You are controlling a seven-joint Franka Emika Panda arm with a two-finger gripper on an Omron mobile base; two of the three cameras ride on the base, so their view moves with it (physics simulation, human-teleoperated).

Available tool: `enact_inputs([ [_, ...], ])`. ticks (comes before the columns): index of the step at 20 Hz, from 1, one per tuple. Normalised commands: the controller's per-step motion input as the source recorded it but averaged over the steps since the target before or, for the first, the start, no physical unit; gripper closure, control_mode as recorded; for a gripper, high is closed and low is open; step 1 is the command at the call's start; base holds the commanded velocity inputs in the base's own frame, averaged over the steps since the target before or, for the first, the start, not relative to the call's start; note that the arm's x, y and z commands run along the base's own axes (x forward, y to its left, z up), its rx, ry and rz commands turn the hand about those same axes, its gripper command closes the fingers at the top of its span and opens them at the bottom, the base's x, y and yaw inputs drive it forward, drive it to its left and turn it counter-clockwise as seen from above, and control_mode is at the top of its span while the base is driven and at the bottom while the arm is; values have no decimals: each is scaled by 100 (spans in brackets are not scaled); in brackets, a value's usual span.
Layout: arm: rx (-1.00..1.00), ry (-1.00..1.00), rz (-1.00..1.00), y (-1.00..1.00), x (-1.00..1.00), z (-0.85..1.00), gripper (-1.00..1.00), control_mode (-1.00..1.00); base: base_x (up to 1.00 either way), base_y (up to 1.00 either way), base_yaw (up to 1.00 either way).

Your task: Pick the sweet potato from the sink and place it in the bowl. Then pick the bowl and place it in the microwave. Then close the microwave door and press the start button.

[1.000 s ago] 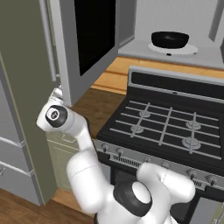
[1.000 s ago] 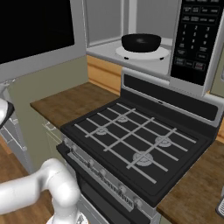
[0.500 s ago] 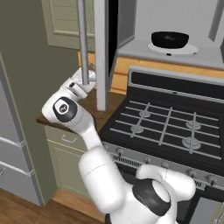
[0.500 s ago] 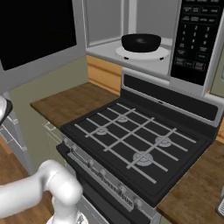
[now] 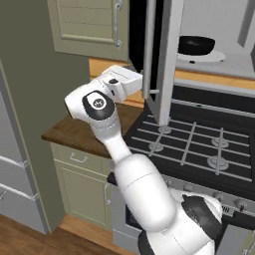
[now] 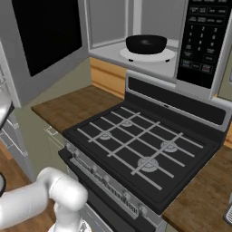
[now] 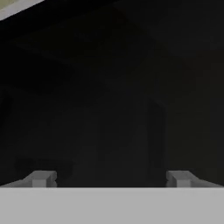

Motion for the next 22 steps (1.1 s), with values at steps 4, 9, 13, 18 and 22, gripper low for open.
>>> enact_inputs([
  [4,23,-1,7,-84,0,9,-100,-100,0,0,0],
  [9,23,0,7,-81,0,9,-100,-100,0,0,0],
  [13,17,3,3,-79,18,14,-100,-100,0,0,0],
  [18,14,6,2,-78,36,7,-100,-100,0,0,0],
  [22,13,0,5,-75,43,0,-100,-100,0,0,0],
])
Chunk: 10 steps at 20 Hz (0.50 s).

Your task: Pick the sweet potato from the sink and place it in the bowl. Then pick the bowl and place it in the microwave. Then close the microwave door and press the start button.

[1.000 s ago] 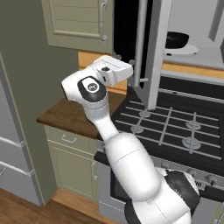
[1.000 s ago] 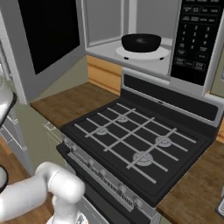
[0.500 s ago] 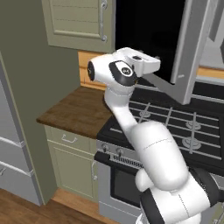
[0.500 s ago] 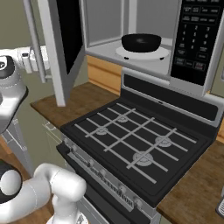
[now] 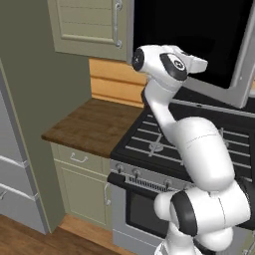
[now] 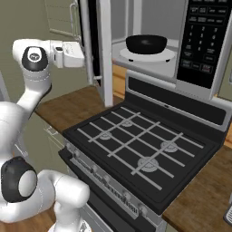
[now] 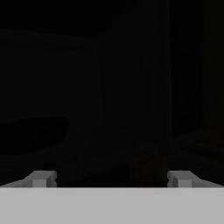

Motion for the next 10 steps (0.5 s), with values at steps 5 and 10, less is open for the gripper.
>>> enact_inputs([
  [5,9,0,4,-65,67,0,-100,-100,0,0,0],
  [10,5,3,1,-62,68,0,-100,-100,0,0,0],
])
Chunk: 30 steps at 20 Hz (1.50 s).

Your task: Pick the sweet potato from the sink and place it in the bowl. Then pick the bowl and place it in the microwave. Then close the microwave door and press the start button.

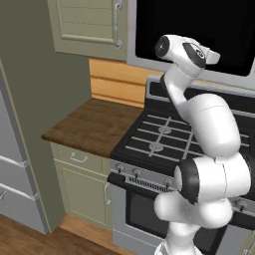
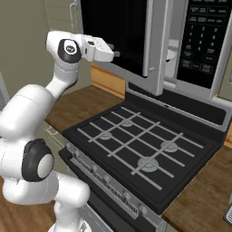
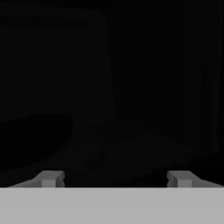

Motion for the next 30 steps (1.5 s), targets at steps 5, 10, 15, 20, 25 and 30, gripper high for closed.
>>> enact_inputs([
  [5,1,0,0,-38,46,2,-100,-100,0,0,0],
  [10,0,-1,0,-47,55,0,-100,-100,0,0,0],
  [15,2,-5,0,-61,46,0,-100,-100,0,0,0],
  [20,0,-8,5,-2,-49,6,-100,-100,0,0,0],
  [25,0,-4,8,7,-100,21,-100,-100,0,0,0],
  [30,0,0,10,0,-100,7,-100,-100,0,0,0],
])
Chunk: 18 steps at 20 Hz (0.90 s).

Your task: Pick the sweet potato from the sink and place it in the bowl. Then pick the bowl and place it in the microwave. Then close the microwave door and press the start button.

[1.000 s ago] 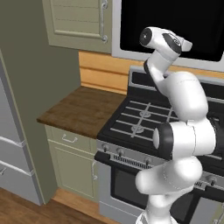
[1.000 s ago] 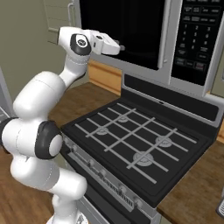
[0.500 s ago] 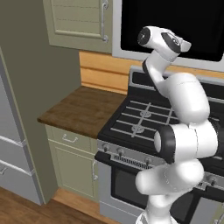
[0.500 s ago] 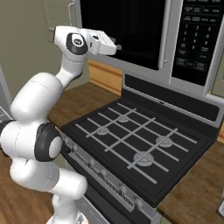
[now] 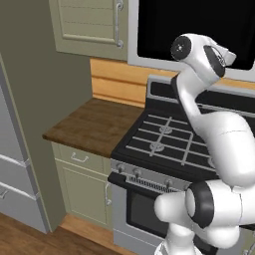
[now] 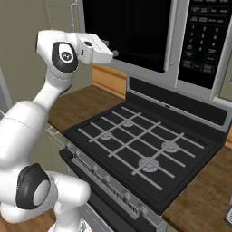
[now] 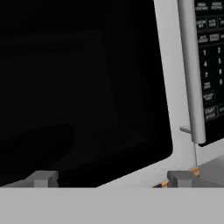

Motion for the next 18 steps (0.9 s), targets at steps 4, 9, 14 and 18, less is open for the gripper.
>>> enact_inputs([
  [4,0,-6,14,0,-100,-13,100,-100,0,0,0],
  [9,-1,-12,9,-17,-90,-19,100,-100,0,0,0],
  [14,0,-1,0,-60,-30,0,100,-100,0,0,0],
  [18,0,0,0,-53,0,0,100,-100,0,0,0],
])
